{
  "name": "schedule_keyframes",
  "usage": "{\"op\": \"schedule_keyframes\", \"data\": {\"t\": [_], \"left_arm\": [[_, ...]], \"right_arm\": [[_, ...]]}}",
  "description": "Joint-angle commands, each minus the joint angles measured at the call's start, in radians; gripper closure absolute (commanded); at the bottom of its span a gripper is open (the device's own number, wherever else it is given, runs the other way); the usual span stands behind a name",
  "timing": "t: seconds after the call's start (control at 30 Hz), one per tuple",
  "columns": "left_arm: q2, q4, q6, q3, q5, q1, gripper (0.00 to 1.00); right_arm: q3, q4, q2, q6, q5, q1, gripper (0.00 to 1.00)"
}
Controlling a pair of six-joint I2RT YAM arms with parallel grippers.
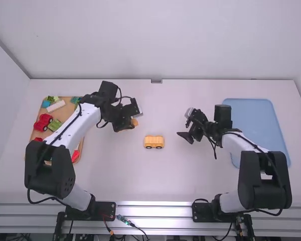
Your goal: Assemble lego blocks to make yellow taxi
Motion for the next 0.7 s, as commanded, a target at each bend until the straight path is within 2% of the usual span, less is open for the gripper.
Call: {"op": "schedule_keyframes", "data": {"t": [0.0,0.17,0.37,0.57,0.67], "left_arm": [[-0.006,0.015,0.086,-0.040,0.052,-0.008,0.98],[-0.006,0.118,0.131,-0.139,0.096,-0.026,0.99],[-0.006,0.135,0.129,-0.180,0.092,-0.058,0.98],[-0.004,0.069,0.082,-0.195,-0.084,-0.063,0.98],[-0.004,0.113,0.111,-0.241,-0.150,-0.066,0.98]], "right_arm": [[0.017,-0.013,0.039,-0.059,-0.064,0.014,0.01],[0.016,-0.014,0.111,-0.173,-0.086,0.052,0.01],[0.013,-0.010,0.159,-0.271,-0.183,0.059,0.01],[0.013,-0.015,0.165,-0.237,-0.175,0.043,0.01],[0.012,-0.019,0.165,-0.235,-0.175,0.045,0.01]]}}
